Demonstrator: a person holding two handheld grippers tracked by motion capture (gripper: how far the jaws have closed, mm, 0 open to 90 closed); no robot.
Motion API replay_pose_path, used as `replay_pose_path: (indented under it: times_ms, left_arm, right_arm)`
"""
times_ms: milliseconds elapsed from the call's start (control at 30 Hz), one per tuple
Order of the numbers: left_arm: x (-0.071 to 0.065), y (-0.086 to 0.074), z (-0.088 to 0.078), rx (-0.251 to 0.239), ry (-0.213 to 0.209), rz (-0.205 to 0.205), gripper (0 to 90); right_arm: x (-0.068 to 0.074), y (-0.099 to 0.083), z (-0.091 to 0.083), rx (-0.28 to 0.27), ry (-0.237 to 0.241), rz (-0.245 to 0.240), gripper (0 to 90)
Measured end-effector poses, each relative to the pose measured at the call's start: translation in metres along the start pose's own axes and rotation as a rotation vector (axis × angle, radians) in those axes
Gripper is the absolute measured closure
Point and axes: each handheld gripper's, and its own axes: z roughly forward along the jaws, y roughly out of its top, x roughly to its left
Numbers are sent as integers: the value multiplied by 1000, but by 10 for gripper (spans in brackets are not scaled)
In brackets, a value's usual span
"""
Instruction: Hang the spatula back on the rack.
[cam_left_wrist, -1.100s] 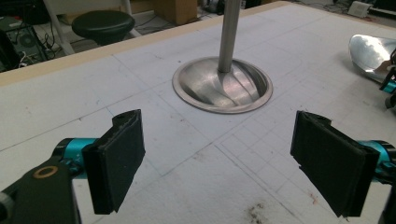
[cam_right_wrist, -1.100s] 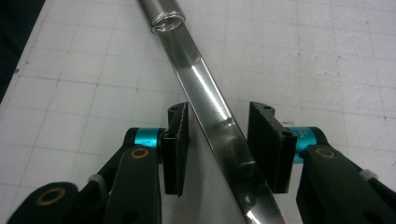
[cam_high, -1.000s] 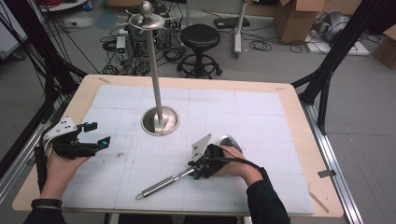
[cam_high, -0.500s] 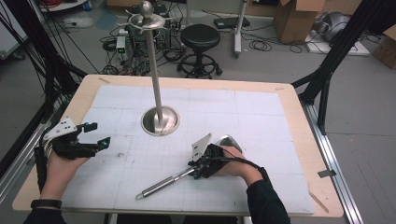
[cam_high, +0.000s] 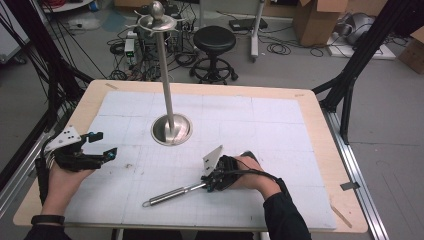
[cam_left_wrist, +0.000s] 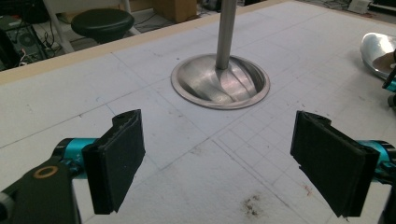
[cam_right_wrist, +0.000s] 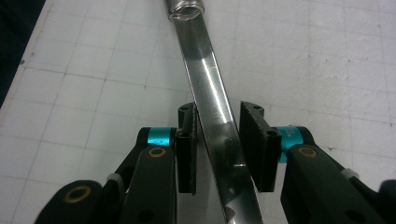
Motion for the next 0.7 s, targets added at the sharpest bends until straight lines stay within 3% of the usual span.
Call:
replay_pose_path:
  times_ms: [400, 700]
  left_arm:
    - [-1, 0, 1, 4, -3, -1, 181]
    - [-1, 0, 1, 3, -7, 0, 183]
  right_arm:
    - [3, 4, 0, 24, 0, -9, 740]
    - [3, 8, 0, 55, -4, 49, 751]
